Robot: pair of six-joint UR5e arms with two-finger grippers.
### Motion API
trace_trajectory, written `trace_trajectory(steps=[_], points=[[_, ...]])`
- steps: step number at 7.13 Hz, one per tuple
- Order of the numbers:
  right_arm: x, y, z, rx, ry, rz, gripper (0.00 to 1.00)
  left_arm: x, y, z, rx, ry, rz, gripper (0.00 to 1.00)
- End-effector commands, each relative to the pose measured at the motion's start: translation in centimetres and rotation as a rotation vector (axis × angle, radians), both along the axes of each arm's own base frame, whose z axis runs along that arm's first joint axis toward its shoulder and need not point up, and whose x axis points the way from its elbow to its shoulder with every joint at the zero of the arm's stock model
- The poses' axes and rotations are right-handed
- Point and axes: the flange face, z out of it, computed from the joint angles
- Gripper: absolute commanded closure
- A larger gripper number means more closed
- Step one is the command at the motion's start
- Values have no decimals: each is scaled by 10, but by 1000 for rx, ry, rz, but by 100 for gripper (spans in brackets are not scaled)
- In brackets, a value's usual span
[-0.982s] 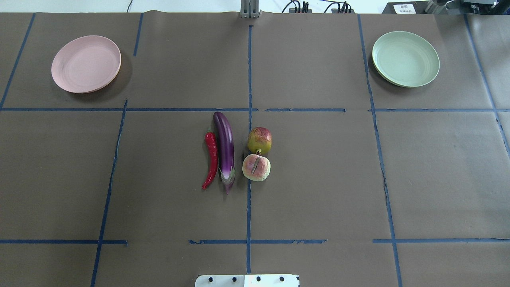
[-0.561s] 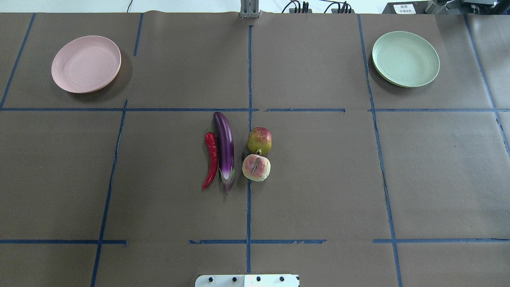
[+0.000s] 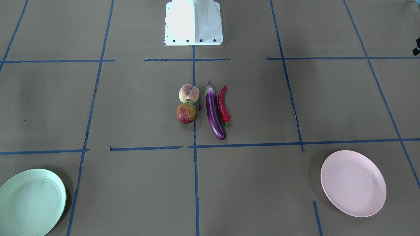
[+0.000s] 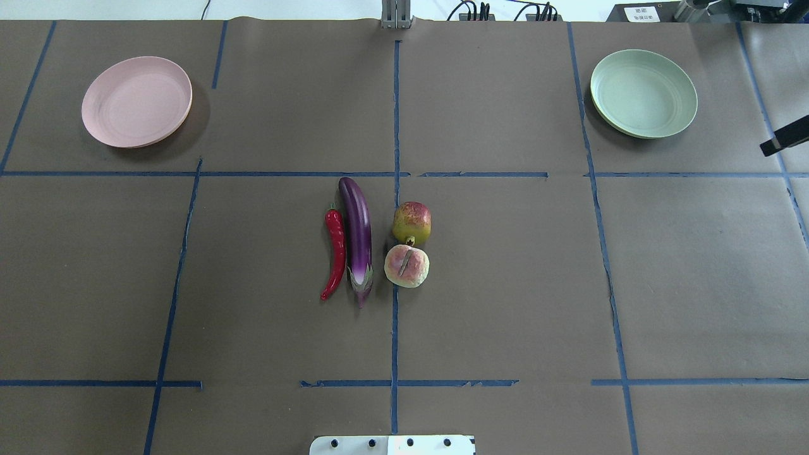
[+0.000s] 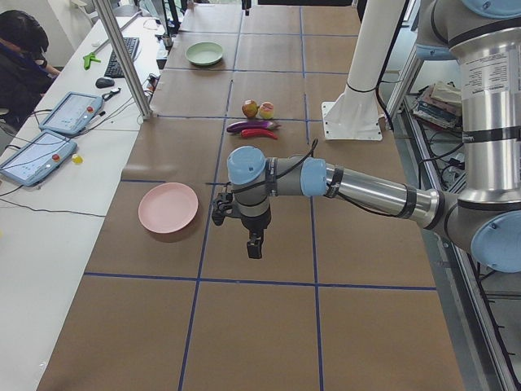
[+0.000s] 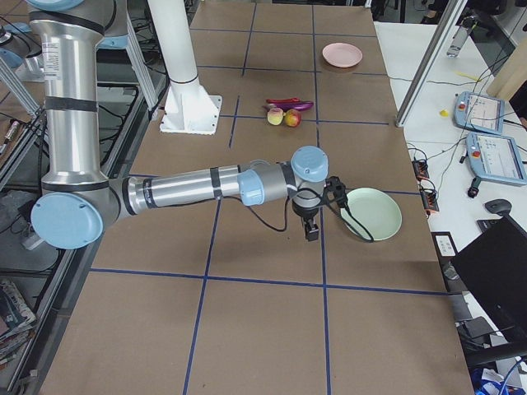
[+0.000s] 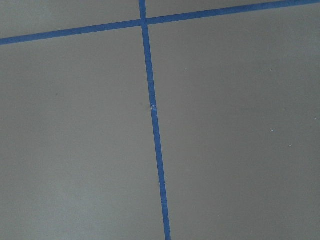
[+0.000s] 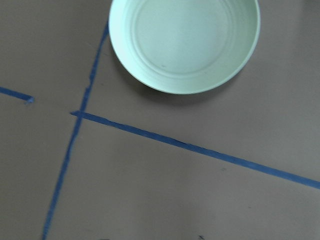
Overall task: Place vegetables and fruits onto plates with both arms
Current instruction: 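Move the right gripper down over the mango beside the eggplant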
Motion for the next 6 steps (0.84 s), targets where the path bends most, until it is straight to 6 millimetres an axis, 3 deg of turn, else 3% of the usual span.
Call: trace_trajectory(steps=[1,2,3,5,6], points=[[-115,-15,-111,-61,-45,73,0,1,-1,-2,7,4,1,0],[-196,1,-155,-71,-30,104,0,1,-1,-3,9,5,1,0],[-258,21,-189,-92,-26,143,0,1,-2,-3,10,5,0,0],[-364,60,-248,-105,-39,216,0,1,-3,-4,13,5,0,0],[-403,58,-268,-111,-31,240,0,1,-3,-4,14,5,0,0]])
